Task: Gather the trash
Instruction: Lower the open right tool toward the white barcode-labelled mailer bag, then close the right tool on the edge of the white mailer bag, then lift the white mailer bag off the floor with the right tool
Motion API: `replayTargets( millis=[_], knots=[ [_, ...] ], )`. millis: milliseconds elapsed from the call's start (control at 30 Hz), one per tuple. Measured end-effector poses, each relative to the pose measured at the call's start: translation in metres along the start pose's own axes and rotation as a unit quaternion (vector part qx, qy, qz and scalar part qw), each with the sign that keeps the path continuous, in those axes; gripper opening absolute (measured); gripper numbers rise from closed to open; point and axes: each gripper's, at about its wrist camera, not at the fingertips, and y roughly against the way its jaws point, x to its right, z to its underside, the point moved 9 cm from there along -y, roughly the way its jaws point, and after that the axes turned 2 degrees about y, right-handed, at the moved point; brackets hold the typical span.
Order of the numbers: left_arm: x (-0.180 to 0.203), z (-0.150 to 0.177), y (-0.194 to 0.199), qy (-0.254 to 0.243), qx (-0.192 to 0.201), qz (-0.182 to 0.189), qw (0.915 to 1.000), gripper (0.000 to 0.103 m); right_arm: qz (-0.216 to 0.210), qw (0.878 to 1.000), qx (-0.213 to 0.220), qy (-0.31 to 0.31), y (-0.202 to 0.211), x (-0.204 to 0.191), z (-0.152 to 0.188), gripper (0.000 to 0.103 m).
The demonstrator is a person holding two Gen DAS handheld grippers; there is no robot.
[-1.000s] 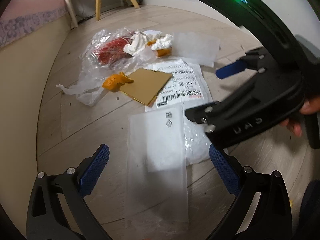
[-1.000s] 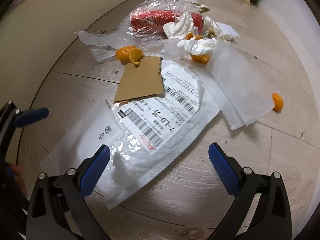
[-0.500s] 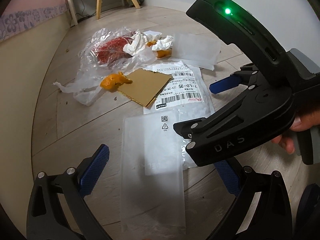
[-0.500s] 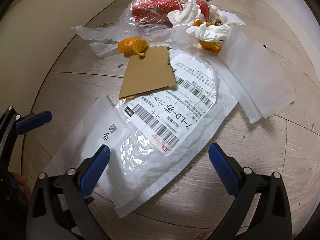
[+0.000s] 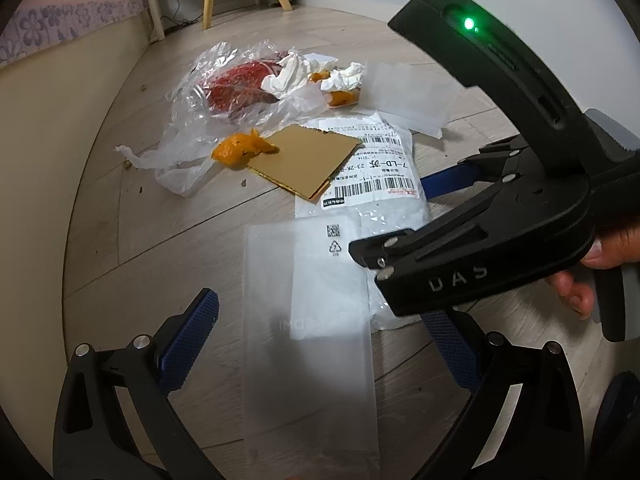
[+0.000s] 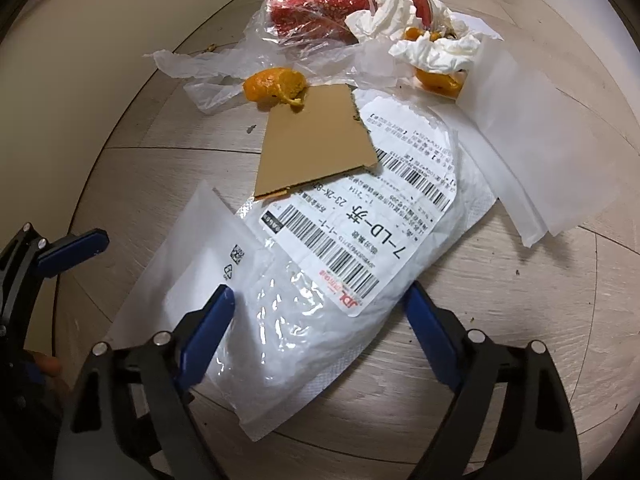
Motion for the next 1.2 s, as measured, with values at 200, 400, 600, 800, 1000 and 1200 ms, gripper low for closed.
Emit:
replayTargets(
  millis=[200,400,600,800,1000,1200],
  knots=[
    [0.000,0.002,-0.002,0.001,-0.002,-0.001,1.0000,0.097,-0.001,1.000,0.008,0.007,0.005,0.002,0.000,0.060],
    [0.003,0.001,-0.002,0.002,0.000,-0.001,1.0000,0.097,-0.005,1.000,0.017,0.007,0.012,0.003,-0.002,0.037],
    [0.005,-0.003,-0.002,0.004,0.004,-0.005,1.0000,0.097,-0.022,0.999,0.029,0.020,0.022,-0.001,-0.004,0.021],
    [0.008,-0.011,0.000,0.005,0.011,-0.008,0.9999,0.097,-0.034,0.998,0.045,0.030,0.037,-0.005,-0.004,0.013],
    [0.011,-0.018,0.003,0.006,0.018,-0.007,0.9998,0.097,-0.040,0.997,0.061,0.038,0.052,-0.007,-0.008,0.009],
    [0.013,-0.025,0.008,0.013,0.027,-0.006,0.9995,0.097,-0.043,0.995,0.072,0.045,0.065,-0.009,-0.008,0.008]
  ],
)
